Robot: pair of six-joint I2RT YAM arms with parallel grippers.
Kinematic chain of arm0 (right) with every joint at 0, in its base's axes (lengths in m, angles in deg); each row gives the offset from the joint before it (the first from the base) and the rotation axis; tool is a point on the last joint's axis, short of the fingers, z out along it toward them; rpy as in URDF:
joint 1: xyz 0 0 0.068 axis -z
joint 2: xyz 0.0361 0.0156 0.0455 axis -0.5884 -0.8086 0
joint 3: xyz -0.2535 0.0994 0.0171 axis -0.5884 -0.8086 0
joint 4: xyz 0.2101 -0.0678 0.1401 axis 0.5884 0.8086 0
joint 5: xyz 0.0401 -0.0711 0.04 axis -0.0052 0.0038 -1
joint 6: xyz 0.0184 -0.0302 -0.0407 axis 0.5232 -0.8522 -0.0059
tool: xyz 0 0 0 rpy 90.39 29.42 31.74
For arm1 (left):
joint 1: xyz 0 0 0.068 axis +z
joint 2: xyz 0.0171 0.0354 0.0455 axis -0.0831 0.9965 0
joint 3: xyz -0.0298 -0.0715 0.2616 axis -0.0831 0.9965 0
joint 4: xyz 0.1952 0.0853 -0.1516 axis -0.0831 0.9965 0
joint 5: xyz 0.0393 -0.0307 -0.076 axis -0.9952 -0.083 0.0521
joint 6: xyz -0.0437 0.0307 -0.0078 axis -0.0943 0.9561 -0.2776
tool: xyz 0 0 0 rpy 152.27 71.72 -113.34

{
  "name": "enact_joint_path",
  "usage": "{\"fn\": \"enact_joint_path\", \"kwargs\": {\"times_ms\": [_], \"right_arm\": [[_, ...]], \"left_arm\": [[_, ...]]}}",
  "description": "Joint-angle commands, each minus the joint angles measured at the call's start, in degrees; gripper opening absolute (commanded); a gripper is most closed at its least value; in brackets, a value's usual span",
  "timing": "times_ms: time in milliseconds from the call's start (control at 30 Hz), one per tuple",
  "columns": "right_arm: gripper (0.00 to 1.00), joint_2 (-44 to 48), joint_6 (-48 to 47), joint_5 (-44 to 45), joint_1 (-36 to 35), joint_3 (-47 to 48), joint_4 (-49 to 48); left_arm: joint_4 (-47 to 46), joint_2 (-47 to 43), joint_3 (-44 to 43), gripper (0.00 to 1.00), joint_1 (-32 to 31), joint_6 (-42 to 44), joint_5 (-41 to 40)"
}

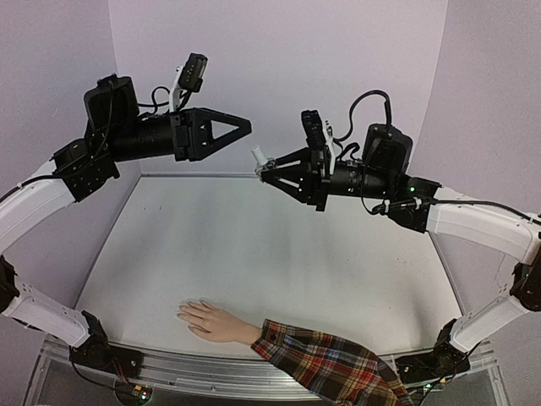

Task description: Paint the nails

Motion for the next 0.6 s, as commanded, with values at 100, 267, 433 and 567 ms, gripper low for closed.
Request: {"fn": "enact_joint_path", "kwargs": {"times_ms": [100,267,433,567], "right_arm": [[0.00,1.4,-1.6,10.5,0.2,1.1,-1.2],[0.00,0.4,-2.0,11.9,0.0,1.9,-0.5],[0.00,-0.4,-2.5,11.7,-0.1,2.9,0.3],[0.00,-0.9,-2.9,11.4,-0.2,3.4,0.8]], "left_arm": [[9.0,1.5,-1.8,0.64,0.1,2.6,-10.9],[9.9,3.3,-3.4,0.61,0.0,3.2,-9.3],[10.0,4.2,-4.1,0.51,-0.2,3.5,-9.3],[9.9,4.7,-4.4,0.41,-0.2,3.5,-9.6]]}}
